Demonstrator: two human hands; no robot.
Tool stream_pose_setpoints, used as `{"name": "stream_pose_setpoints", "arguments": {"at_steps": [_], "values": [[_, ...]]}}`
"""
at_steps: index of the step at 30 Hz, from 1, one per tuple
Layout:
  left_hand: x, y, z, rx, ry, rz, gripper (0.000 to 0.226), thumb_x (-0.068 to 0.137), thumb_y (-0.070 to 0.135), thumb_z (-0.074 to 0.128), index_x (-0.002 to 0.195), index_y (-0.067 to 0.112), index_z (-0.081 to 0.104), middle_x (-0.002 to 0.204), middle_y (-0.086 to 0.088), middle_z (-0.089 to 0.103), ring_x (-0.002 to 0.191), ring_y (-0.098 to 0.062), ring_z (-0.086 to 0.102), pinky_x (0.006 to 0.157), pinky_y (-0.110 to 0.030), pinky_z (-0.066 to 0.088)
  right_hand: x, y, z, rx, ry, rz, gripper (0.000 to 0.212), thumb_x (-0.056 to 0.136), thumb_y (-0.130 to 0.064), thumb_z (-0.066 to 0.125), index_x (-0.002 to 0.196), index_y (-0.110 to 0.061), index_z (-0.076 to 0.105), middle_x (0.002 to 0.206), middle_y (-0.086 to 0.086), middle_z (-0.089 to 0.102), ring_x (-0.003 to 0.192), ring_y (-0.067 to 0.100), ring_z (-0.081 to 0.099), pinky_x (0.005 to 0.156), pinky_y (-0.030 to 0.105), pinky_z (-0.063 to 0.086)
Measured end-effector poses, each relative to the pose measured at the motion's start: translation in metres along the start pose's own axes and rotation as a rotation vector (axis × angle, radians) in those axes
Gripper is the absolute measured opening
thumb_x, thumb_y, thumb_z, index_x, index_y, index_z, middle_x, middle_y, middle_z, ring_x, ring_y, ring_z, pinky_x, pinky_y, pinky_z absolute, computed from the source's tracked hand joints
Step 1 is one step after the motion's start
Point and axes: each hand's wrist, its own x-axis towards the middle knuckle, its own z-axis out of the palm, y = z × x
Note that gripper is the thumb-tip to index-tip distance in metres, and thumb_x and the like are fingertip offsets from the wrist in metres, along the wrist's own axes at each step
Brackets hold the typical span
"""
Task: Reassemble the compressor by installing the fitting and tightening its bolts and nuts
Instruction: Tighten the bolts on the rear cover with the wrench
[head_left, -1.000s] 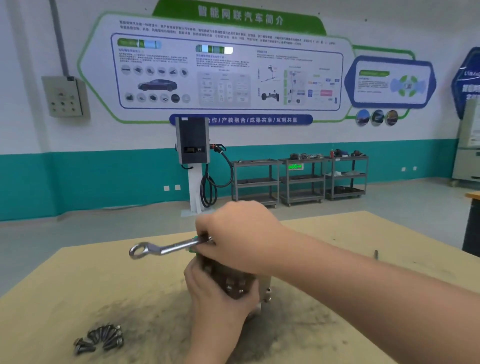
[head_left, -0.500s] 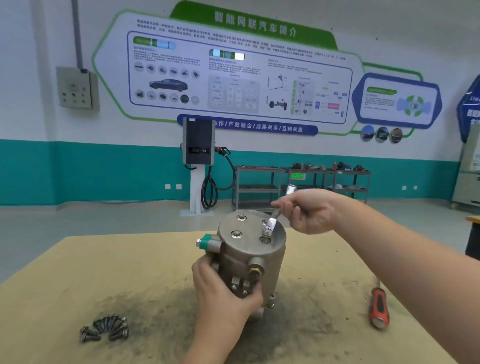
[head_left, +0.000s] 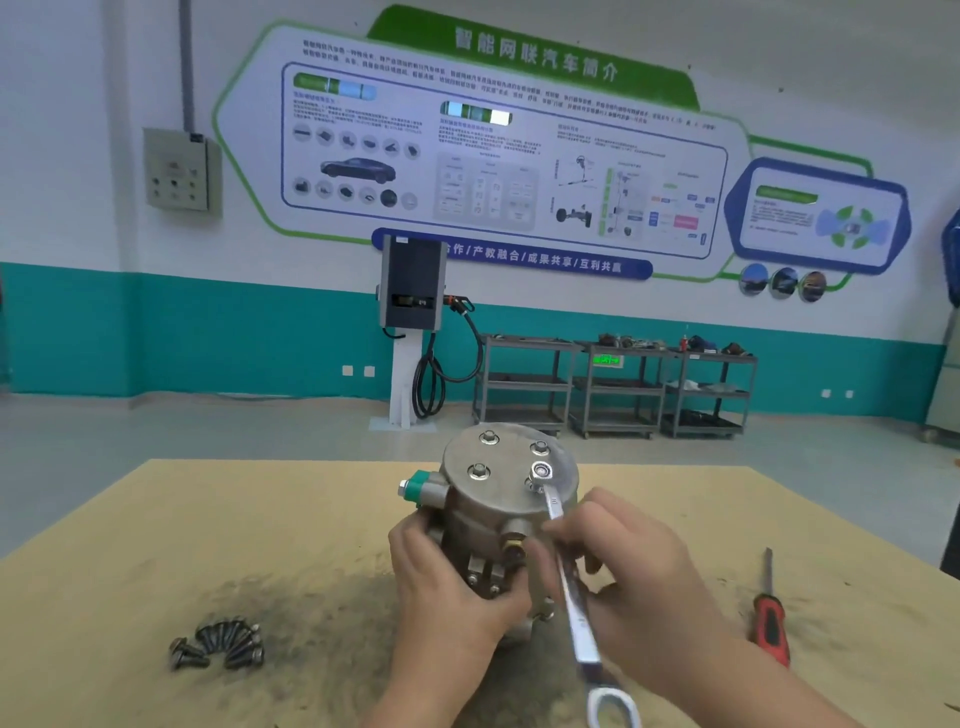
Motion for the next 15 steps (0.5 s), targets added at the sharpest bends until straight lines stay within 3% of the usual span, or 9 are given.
{"name": "stream_pose_setpoints", "arguments": {"at_steps": [2,4,5,8,12,13,15], "values": [[0.004,-0.004,0.002,0.006,-0.006,-0.039,0.080,0.056,0.050,0.079,0.117,0.014,0.040,0.112,0.000,0.042,0.103,-0.028,0.055,0.084,-0.044,0.052,0.021,-0.008,0.005,-0.247,-0.173,-0.136,0.014,0.077,-0.024,0.064,0.071,-0.018,0.052,0.058,-0.002,0.047,0.046,0.021,0.043,0.037,0.024,0.030],[0.009,-0.006,0.002,0.088,-0.065,-0.025,0.076,0.051,0.025,0.089,0.113,0.009,0.046,0.101,-0.011,0.054,0.099,-0.028,0.056,0.083,-0.042,0.051,0.051,-0.020,0.012,-0.386,-0.359,-0.109,0.023,0.077,-0.026,0.064,0.077,-0.026,0.041,0.057,-0.007,0.045,0.046,0.015,0.040,0.040,0.020,0.018],[0.009,-0.007,0.003,0.095,-0.077,-0.011,0.081,0.046,0.017,0.091,0.114,0.007,0.047,0.100,-0.013,0.055,0.099,-0.028,0.056,0.083,-0.041,0.050,0.066,-0.024,0.017,-0.388,-0.471,-0.046,0.022,0.083,-0.028,0.062,0.078,-0.026,0.041,0.060,-0.008,0.046,0.050,0.012,0.042,0.043,0.021,0.022],[0.008,-0.004,0.002,0.022,-0.065,-0.007,0.087,0.045,0.012,0.092,0.117,0.000,0.045,0.109,-0.015,0.049,0.101,-0.030,0.055,0.086,-0.044,0.052,0.105,-0.013,0.033,-0.376,-0.653,0.202,0.023,0.084,-0.036,0.064,0.079,-0.016,0.056,0.072,0.001,0.058,0.068,0.021,0.055,0.056,0.029,0.046],[0.003,-0.005,0.002,0.011,-0.057,0.037,0.082,0.051,0.017,0.090,0.114,0.020,0.036,0.107,0.013,0.030,0.102,-0.017,0.049,0.085,-0.033,0.047,0.142,0.026,0.041,-0.290,-0.756,0.585,0.021,0.085,-0.009,0.056,0.064,-0.009,0.052,0.058,0.003,0.052,0.052,0.018,0.048,0.044,0.022,0.037],[0.003,-0.007,0.001,0.010,-0.048,0.047,0.085,0.052,0.016,0.090,0.115,0.023,0.033,0.101,0.016,0.027,0.102,-0.013,0.045,0.085,-0.030,0.044,0.144,0.038,0.038,-0.203,-0.768,0.730,0.020,0.087,-0.006,0.054,0.067,-0.006,0.055,0.057,0.005,0.052,0.048,0.016,0.045,0.041,0.021,0.035],[0.003,-0.008,0.000,0.019,-0.038,0.060,0.085,0.051,0.015,0.090,0.115,0.022,0.033,0.101,0.014,0.026,0.100,-0.009,0.041,0.084,-0.027,0.039,0.138,0.064,0.024,0.225,-0.697,1.123,0.019,0.092,-0.002,0.052,0.074,-0.003,0.055,0.053,0.004,0.049,0.041,0.011,0.040,0.036,0.016,0.030]]}}
